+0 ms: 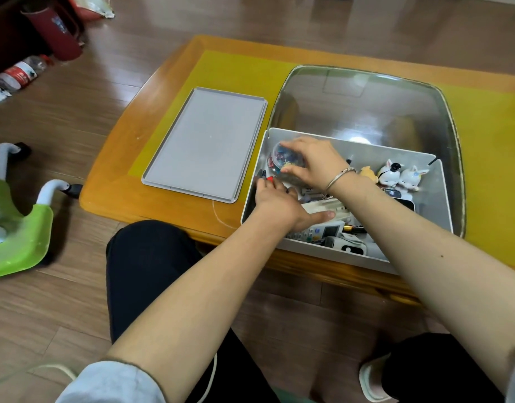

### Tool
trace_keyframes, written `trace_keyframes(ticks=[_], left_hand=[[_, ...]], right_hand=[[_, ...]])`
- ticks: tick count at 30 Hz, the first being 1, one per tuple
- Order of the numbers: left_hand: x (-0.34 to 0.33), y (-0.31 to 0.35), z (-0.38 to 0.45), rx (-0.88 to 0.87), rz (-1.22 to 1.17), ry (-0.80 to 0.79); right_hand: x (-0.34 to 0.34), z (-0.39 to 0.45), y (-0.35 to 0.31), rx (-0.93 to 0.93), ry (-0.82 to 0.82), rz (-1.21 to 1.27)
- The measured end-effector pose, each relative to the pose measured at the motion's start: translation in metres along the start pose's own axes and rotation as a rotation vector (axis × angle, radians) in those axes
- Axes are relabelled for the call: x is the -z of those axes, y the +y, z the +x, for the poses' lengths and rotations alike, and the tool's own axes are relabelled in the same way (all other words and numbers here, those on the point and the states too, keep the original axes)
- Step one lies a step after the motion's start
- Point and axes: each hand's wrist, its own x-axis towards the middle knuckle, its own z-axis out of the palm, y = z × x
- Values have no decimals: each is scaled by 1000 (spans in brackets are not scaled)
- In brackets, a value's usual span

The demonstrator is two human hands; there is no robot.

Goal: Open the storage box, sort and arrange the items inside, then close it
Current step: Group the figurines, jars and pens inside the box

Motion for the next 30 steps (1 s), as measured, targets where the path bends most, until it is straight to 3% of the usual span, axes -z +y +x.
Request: trace_keyframes(ticks=[10, 22, 24, 27, 30], left_hand=[[-2, 1, -5, -9, 3, 2], [-7, -8, -12, -48, -35, 96], [-6, -14, -14, -73, -14, 180], [-7, -27, -18, -99, -9, 411], [-11, -43, -21, -43, -179, 596]], right_hand=[[-6, 4, -1, 22, 60, -168], [2, 8, 2, 9, -49, -126], [6, 6, 3, 36, -51, -178], [11, -7, 4, 59, 104, -100], [12, -20, -6, 6, 112, -22]])
